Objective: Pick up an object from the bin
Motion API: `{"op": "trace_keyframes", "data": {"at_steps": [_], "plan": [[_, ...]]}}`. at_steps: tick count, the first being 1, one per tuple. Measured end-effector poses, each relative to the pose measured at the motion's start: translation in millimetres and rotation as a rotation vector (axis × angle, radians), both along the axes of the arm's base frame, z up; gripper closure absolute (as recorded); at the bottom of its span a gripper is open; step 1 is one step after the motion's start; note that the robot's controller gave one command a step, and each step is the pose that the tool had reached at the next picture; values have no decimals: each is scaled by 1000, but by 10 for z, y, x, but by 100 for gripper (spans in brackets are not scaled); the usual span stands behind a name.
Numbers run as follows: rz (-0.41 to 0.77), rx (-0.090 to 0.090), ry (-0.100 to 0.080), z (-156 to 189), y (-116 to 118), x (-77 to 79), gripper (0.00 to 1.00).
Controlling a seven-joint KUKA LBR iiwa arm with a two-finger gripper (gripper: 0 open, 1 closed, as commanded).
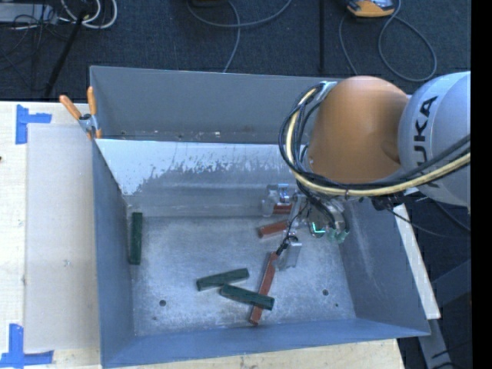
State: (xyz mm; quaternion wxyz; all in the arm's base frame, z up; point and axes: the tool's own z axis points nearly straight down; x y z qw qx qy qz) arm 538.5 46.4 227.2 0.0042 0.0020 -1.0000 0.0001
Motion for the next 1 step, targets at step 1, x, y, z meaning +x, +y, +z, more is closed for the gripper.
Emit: {"op": "trace_keyframes", "data": {"at_steps": [1], "plan": [[209, 2, 1, -1226, 647, -562, 0]]}}
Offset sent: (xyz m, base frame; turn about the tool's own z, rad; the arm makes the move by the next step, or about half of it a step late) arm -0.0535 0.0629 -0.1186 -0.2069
